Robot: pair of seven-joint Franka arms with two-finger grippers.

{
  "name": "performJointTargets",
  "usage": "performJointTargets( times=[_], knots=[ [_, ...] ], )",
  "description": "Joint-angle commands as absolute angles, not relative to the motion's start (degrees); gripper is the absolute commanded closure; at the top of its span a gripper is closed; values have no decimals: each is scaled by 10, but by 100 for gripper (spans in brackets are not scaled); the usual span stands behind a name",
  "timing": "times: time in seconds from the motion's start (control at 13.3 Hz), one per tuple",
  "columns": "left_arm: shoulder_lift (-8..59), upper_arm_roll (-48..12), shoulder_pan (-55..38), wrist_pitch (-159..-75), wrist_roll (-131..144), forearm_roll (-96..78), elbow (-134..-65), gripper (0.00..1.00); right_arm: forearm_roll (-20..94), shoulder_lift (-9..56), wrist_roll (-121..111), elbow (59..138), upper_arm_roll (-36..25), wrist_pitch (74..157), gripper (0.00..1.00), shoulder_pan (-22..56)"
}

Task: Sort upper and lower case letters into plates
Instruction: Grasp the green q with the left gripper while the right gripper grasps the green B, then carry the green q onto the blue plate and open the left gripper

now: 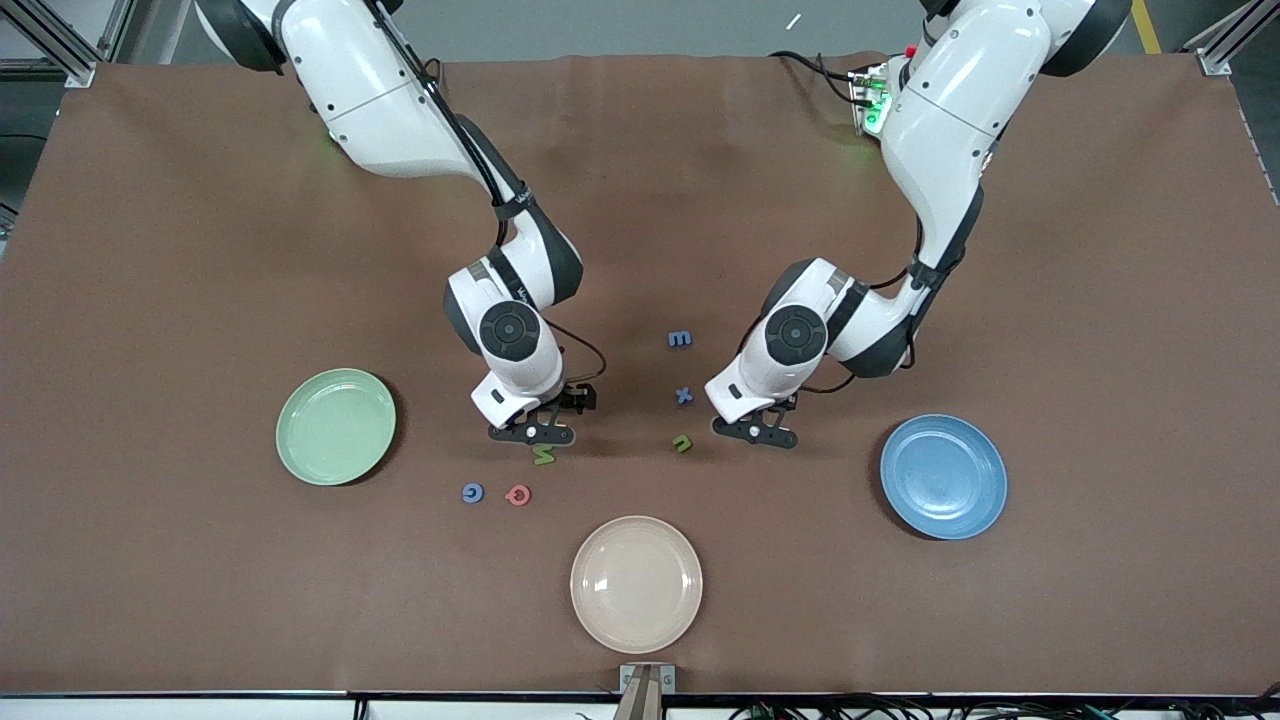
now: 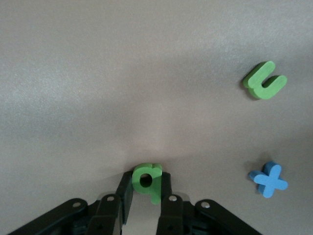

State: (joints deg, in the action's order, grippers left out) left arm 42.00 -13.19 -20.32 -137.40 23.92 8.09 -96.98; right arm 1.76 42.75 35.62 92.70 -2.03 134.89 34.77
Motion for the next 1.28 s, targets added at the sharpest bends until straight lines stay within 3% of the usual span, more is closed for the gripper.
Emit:
performJointTargets(
  times=[0.0,0.3,0.53,0.75,0.83,0.9,0.98,1.2],
  knots=[
    [406,-122,-183,-1370,244,96,-956,99,26,459,363,896,-18,1354,2,345],
    [344,-120,-100,-1336,241,98,-956,99,24,479,361,870,-19,1354,4,331],
    [340,-120,-32,-1327,240,121,-952,99,24,480,360,865,-19,1354,18,327],
    [379,-120,14,-1327,237,134,-927,95,24,483,361,863,-19,1354,34,327],
    [385,-120,20,-1327,237,140,-927,82,24,483,361,862,-19,1354,41,327],
    [385,-120,25,-1327,240,145,-929,58,25,483,362,863,-19,1354,49,327],
    [384,-119,27,-1327,240,148,-935,2,25,483,362,863,-19,1354,59,328],
    [374,-127,8,-1306,280,188,-935,0,25,481,358,862,-19,1352,84,328]
  ],
)
